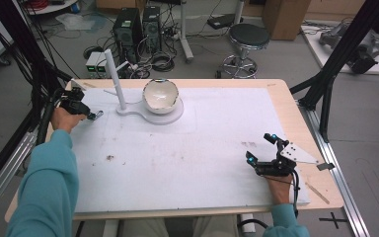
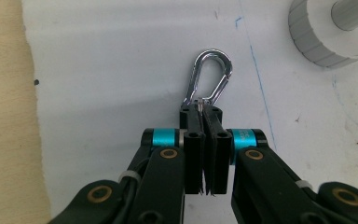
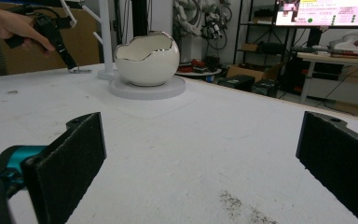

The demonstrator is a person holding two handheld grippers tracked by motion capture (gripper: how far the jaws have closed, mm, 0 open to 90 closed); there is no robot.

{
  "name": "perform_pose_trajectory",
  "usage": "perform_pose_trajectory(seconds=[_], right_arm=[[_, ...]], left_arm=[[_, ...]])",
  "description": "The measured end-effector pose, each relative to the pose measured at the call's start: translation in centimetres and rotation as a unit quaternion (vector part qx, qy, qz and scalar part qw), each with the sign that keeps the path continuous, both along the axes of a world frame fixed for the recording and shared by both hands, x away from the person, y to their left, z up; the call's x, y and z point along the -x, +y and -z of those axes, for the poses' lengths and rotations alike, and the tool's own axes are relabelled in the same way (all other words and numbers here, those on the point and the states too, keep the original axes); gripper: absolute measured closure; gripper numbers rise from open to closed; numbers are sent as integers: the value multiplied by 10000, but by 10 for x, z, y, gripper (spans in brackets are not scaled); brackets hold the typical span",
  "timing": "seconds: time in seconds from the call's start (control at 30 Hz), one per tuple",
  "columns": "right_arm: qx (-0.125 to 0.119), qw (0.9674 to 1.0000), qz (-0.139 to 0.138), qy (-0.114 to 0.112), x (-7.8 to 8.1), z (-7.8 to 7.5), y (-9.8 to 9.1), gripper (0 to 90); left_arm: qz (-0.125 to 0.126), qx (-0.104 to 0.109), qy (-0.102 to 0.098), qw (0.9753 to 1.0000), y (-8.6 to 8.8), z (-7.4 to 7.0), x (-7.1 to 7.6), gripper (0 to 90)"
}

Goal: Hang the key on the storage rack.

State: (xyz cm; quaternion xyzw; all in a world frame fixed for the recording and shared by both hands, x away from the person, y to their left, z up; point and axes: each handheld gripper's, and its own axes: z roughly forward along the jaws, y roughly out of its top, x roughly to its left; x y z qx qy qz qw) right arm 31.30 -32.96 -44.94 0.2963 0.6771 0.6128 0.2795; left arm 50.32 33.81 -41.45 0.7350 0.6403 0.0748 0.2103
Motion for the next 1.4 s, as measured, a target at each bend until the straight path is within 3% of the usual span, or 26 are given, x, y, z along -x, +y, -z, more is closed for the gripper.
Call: perform_pose_trajectory(seconds=[0.17,0.5,0.83,0.97,1.1,1.2,1.4], right_arm=[[19,10000,6,-5,0,0,0,6],[14,10000,-5,-14,0,0,0,6],[37,10000,1,-25,0,0,0,6],[43,10000,1,-29,0,0,0,6],[41,10000,2,-29,0,0,0,6],[43,10000,6,-28,0,0,0,6],[39,10000,1,-26,0,0,0,6]], left_arm=[[-55,27,9,10000,-1,0,0,876],[102,-92,38,9999,-2,-3,2,885],[398,-162,-166,9989,-5,-15,11,885],[566,-80,-298,9979,-6,-24,17,886],[806,1,-469,9956,-7,-32,24,886],[1054,102,-610,9925,-8,-39,29,887],[1557,249,-927,9831,-12,-55,41,887]])
